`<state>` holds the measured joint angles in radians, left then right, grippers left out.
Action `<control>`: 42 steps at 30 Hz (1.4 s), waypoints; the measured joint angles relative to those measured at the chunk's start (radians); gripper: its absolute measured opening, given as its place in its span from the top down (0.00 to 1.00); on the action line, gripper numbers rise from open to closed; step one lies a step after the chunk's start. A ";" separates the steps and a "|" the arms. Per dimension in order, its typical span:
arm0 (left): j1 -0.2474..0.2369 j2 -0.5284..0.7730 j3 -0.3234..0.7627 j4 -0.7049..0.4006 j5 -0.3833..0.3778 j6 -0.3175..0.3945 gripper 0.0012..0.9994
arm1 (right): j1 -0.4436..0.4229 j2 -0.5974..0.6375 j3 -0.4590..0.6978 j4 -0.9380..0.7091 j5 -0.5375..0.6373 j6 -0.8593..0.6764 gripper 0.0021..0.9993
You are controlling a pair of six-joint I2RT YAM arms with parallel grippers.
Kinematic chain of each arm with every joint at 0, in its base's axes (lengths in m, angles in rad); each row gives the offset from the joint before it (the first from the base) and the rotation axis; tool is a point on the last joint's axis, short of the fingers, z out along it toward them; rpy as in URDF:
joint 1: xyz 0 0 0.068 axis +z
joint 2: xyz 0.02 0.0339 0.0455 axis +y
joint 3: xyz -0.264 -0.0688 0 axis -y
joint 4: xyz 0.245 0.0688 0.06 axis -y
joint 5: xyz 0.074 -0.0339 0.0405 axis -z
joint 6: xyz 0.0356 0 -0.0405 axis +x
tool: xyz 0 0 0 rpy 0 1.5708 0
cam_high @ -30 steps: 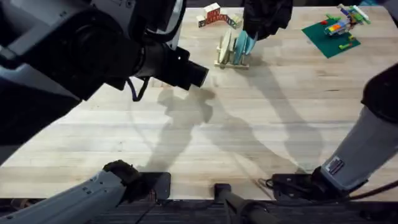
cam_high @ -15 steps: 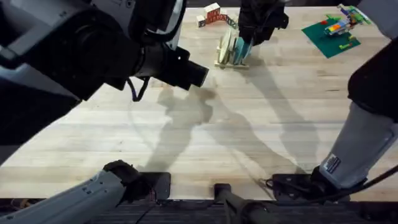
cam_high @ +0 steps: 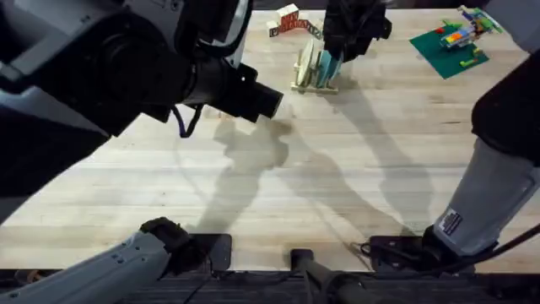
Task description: Pick up the plates from the table one by one and place each into a slot on the dish rack.
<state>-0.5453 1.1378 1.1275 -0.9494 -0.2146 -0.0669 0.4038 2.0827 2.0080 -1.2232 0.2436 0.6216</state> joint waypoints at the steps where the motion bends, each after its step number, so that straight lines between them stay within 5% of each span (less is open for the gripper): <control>1: 0.000 0.000 0.000 0.000 0.000 0.000 0.01 | 0.000 0.000 0.000 0.000 0.000 0.000 0.97; 30: 0.000 0.000 0.000 0.000 0.000 0.000 0.01 | 0.000 0.000 0.007 -0.024 0.003 0.000 0.85; 42: 0.000 0.000 0.000 0.000 0.000 0.000 0.01 | 0.000 -0.086 0.140 -0.178 0.003 -0.024 0.84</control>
<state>-0.5453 1.1378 1.1275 -0.9497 -0.2146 -0.0669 0.4038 1.9965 2.1479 -1.4010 0.2470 0.5976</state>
